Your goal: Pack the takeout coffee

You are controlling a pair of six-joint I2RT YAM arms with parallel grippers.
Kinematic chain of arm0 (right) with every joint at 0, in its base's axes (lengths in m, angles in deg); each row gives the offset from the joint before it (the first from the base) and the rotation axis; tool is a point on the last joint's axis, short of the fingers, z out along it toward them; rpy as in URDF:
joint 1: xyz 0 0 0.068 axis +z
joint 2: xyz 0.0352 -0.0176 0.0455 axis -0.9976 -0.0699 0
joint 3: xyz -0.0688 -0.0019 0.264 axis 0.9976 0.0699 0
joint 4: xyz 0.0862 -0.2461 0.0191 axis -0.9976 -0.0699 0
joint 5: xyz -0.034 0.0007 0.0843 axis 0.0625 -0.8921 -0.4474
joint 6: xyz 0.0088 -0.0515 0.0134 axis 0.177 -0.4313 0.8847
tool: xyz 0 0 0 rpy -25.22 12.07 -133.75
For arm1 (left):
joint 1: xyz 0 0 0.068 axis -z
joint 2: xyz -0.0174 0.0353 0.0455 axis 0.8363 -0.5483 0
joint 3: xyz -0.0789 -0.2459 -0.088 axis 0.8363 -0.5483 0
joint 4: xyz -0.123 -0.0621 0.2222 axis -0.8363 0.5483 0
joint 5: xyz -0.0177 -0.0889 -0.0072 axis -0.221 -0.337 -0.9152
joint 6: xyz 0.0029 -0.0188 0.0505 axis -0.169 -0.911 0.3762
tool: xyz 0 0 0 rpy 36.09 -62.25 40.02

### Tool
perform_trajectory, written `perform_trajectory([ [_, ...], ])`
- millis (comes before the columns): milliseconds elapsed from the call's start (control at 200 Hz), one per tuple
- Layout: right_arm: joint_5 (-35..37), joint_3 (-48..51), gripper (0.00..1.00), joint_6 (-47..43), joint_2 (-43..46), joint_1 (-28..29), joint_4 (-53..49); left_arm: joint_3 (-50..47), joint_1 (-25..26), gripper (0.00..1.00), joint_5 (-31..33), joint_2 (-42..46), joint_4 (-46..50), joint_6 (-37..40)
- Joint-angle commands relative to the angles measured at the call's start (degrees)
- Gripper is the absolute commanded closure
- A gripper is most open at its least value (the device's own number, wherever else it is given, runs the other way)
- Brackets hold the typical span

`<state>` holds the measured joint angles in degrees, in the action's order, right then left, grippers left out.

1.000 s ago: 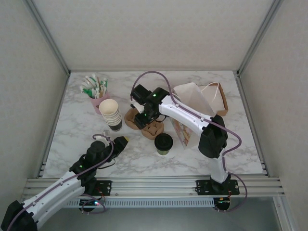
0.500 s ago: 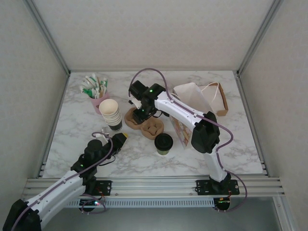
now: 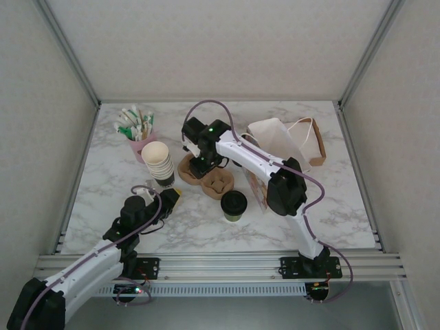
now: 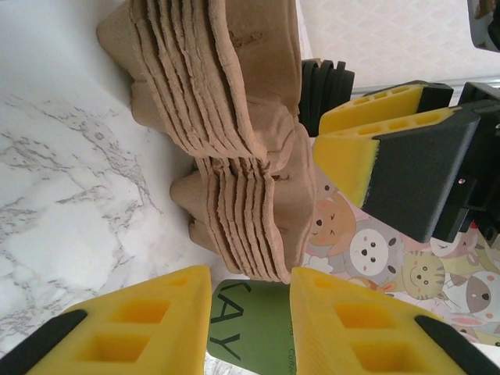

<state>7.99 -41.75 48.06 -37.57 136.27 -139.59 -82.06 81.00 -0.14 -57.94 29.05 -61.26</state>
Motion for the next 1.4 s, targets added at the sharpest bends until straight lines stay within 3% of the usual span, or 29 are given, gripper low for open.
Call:
perform_trajectory([
  [0, 1.7, -2.2, 0.51, -0.9, -2.5, -0.2, -1.9, 0.8, -1.1, 0.68, -2.6, -1.5, -2.8, -0.1],
  [576, 2.7, -1.8, 0.51, -1.8, -4.3, -0.2, -1.8, 4.2, -3.3, 0.64, -5.5, -12.1, -8.2, 2.4],
  [871, 2.8, -1.6, 0.56, -2.0, -4.4, -0.2, -1.7, 5.9, -4.0, 0.65, -6.9, -17.3, -11.6, 2.8],
  [1397, 2.1, -1.5, 0.54, -2.1, -5.1, -0.1, -1.5, 6.3, -4.4, 0.68, -5.9, -17.4, -10.2, 3.2],
])
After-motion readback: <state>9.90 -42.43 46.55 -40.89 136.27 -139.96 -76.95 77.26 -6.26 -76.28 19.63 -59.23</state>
